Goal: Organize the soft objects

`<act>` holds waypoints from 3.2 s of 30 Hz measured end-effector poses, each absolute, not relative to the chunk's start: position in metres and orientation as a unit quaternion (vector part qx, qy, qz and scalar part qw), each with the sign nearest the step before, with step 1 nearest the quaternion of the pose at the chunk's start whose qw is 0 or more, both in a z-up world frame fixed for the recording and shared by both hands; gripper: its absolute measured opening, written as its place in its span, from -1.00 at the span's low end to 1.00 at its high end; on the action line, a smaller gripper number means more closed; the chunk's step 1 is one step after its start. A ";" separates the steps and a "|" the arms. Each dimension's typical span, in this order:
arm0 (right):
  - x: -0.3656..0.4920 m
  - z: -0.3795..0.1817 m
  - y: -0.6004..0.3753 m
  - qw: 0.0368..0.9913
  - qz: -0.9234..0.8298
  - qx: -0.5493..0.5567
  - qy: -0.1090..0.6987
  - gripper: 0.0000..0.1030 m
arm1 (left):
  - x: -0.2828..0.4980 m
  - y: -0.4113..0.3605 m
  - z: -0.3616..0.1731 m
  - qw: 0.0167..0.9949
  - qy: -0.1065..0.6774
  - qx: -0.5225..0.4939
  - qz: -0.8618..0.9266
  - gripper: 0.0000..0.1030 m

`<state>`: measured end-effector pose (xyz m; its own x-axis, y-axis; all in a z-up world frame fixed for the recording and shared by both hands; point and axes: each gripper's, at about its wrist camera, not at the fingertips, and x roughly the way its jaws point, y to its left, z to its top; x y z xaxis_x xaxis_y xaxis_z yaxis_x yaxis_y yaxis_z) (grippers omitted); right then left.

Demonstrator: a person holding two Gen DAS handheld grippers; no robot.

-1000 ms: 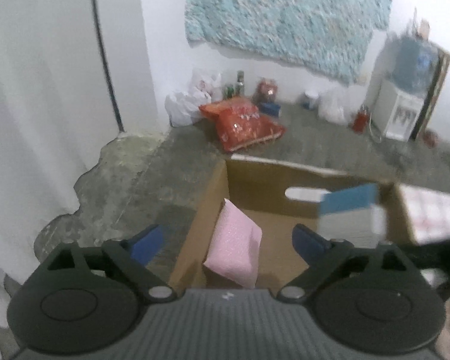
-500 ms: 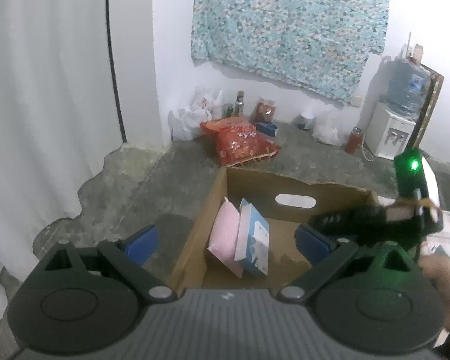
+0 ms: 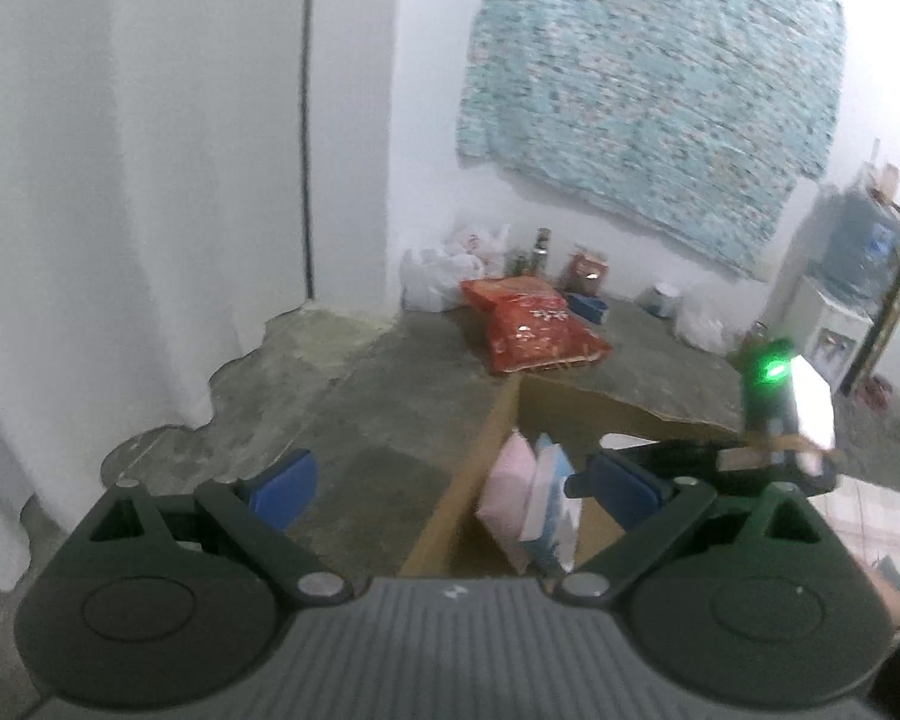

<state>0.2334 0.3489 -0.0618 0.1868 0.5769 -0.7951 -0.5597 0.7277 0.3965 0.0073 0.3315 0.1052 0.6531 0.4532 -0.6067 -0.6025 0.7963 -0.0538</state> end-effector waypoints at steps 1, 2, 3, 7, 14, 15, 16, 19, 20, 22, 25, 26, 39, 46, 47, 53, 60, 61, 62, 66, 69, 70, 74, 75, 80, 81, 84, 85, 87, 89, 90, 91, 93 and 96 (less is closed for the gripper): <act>0.234 -0.069 0.357 0.769 0.366 0.004 0.523 0.10 | 0.002 0.336 0.106 0.898 0.295 -0.132 0.298 0.92; 0.235 -0.076 0.364 0.768 0.360 0.005 0.529 0.11 | -0.003 0.339 0.105 0.896 0.295 -0.139 0.302 0.92; 0.236 -0.083 0.370 0.766 0.357 0.010 0.535 0.11 | -0.009 0.342 0.105 0.894 0.293 -0.145 0.305 0.92; 0.236 -0.101 0.390 0.757 0.355 0.018 0.549 0.11 | -0.027 0.350 0.102 0.892 0.292 -0.148 0.314 0.92; 0.239 -0.114 0.395 0.755 0.353 0.034 0.552 -0.19 | -0.031 0.358 0.084 0.879 0.315 -0.159 0.322 0.92; 0.242 -0.115 0.391 0.753 0.353 0.041 0.554 -0.20 | -0.029 0.358 0.082 0.878 0.316 -0.161 0.322 0.92; 0.244 -0.115 0.387 0.749 0.354 0.052 0.558 -0.24 | -0.028 0.358 0.080 0.877 0.317 -0.163 0.322 0.92; 0.255 -0.114 0.369 0.735 0.351 0.103 0.571 -0.46 | -0.025 0.356 0.078 0.878 0.317 -0.166 0.317 0.92; 0.259 -0.113 0.362 0.728 0.349 0.121 0.578 -0.52 | -0.022 0.355 0.078 0.879 0.318 -0.165 0.314 0.92; 0.261 -0.111 0.351 0.722 0.339 0.133 0.589 -0.58 | -0.021 0.352 0.077 0.881 0.320 -0.162 0.308 0.92; 0.261 -0.098 0.338 0.740 0.323 0.101 0.581 -0.59 | -0.019 0.348 0.078 0.885 0.318 -0.162 0.299 0.92; 0.261 -0.094 0.336 0.750 0.315 0.084 0.575 -0.60 | -0.018 0.347 0.078 0.887 0.316 -0.161 0.295 0.92; 0.244 -0.088 0.332 0.774 0.325 0.013 0.543 -0.55 | -0.026 0.343 0.074 0.892 0.309 -0.164 0.288 0.92; 0.213 -0.066 0.370 0.772 0.403 -0.032 0.490 0.18 | -0.035 0.351 0.079 0.891 0.295 -0.169 0.300 0.92; 0.212 -0.063 0.372 0.770 0.404 -0.028 0.494 0.18 | -0.037 0.352 0.078 0.891 0.295 -0.172 0.300 0.92; 0.200 -0.029 0.336 0.753 0.427 0.040 0.500 0.18 | -0.044 0.350 0.077 0.893 0.299 -0.177 0.287 0.92; 0.156 0.039 0.204 0.761 0.448 0.102 0.457 0.22 | -0.063 0.326 0.089 0.918 0.270 -0.161 0.242 0.92; 0.150 0.047 0.181 0.762 0.446 0.116 0.455 0.25 | -0.067 0.320 0.092 0.922 0.264 -0.158 0.234 0.92; 0.142 0.053 0.156 0.766 0.443 0.126 0.449 0.25 | -0.070 0.314 0.094 0.927 0.257 -0.155 0.226 0.92; 0.109 0.069 0.054 0.795 0.409 0.161 0.418 0.28 | -0.080 0.280 0.097 0.944 0.248 -0.128 0.174 0.92; 0.079 0.077 -0.021 0.829 0.360 0.179 0.390 0.30 | -0.083 0.250 0.096 0.951 0.253 -0.112 0.135 0.94; 0.069 0.078 -0.044 0.839 0.341 0.183 0.382 0.31 | -0.083 0.239 0.095 0.953 0.257 -0.110 0.117 0.95; 0.023 0.070 -0.128 0.867 0.273 0.210 0.359 0.33 | -0.082 0.200 0.089 0.954 0.272 -0.112 0.051 1.00; 0.012 0.065 -0.146 0.869 0.260 0.220 0.358 0.33 | -0.081 0.188 0.088 0.955 0.276 -0.107 0.034 1.00; -0.031 0.034 -0.210 0.873 0.209 0.263 0.354 0.33 | -0.073 0.125 0.075 0.948 0.300 -0.099 -0.042 1.00; -0.038 0.025 -0.216 0.871 0.205 0.271 0.354 0.33 | -0.070 0.110 0.070 0.944 0.311 -0.098 -0.058 1.00; -0.052 0.002 -0.232 0.866 0.188 0.294 0.358 0.33 | -0.062 0.073 0.057 0.936 0.334 -0.075 -0.085 1.00; -0.056 -0.008 -0.236 0.864 0.183 0.299 0.361 0.33 | -0.059 0.061 0.051 0.933 0.342 -0.064 -0.093 1.00; -0.056 -0.024 -0.239 0.860 0.175 0.304 0.371 0.33 | -0.053 0.038 0.039 0.927 0.358 -0.041 -0.107 1.00; -0.053 -0.040 -0.238 0.854 0.174 0.310 0.380 0.33 | -0.045 0.015 0.025 0.922 0.370 -0.013 -0.118 1.00; -0.049 -0.046 -0.236 0.851 0.176 0.313 0.384 0.33 | -0.041 0.003 0.018 0.919 0.376 0.003 -0.120 1.00; -0.047 -0.051 -0.234 0.848 0.180 0.315 0.387 0.33 | -0.037 -0.009 0.010 0.916 0.381 0.022 -0.122 1.00; -0.036 -0.062 -0.229 0.844 0.184 0.318 0.391 0.33 | -0.026 -0.026 -0.001 0.914 0.383 0.054 -0.124 0.98; -0.015 -0.077 -0.220 0.834 0.196 0.323 0.402 0.33 | -0.016 -0.045 -0.017 0.909 0.390 0.089 -0.121 0.95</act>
<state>-0.0149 -0.2199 -0.0770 0.6003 0.5865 -0.5437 -0.0673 0.7145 0.6964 -0.0157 -0.0452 -0.0171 0.6672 -0.1509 -0.7294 0.2893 0.9549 0.0671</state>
